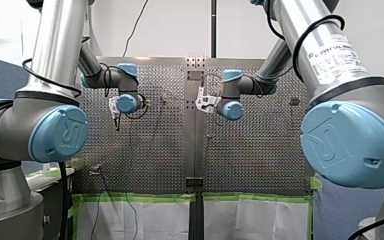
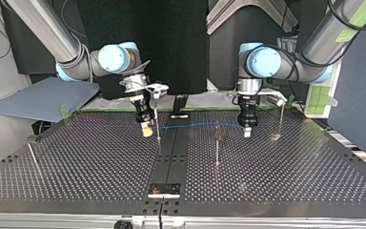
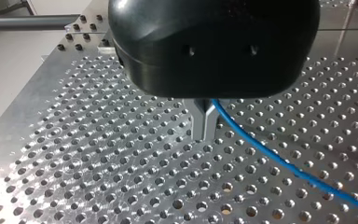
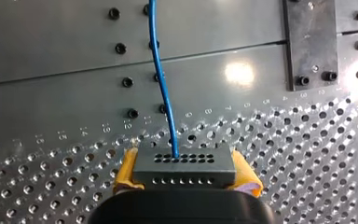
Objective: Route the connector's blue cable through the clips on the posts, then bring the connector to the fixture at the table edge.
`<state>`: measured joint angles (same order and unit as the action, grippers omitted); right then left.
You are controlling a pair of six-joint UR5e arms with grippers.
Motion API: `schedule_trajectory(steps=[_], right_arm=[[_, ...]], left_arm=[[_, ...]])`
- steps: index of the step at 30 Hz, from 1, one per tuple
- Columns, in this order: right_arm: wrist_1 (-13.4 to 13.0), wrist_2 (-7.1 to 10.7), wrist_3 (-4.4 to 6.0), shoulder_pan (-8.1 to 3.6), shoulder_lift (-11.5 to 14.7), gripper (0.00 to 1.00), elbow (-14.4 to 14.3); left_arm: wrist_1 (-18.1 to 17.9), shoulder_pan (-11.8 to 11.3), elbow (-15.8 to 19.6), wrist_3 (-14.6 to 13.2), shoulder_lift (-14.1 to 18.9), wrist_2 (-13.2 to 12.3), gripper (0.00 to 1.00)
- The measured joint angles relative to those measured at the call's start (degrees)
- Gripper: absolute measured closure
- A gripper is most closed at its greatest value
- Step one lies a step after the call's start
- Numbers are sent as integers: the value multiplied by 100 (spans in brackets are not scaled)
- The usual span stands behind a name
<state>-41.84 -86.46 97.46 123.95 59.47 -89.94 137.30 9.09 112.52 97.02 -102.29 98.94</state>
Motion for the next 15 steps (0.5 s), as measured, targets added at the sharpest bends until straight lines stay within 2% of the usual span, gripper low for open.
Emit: schedule_trajectory(steps=[10,15], right_arm=[[67,8,-7,-114,-3,100,9],[63,13,-6,-170,-2,100,11]], left_arm=[[53,57,-143,-36,-289,-46,100],[91,66,-263,-22,-326,-53,100]])
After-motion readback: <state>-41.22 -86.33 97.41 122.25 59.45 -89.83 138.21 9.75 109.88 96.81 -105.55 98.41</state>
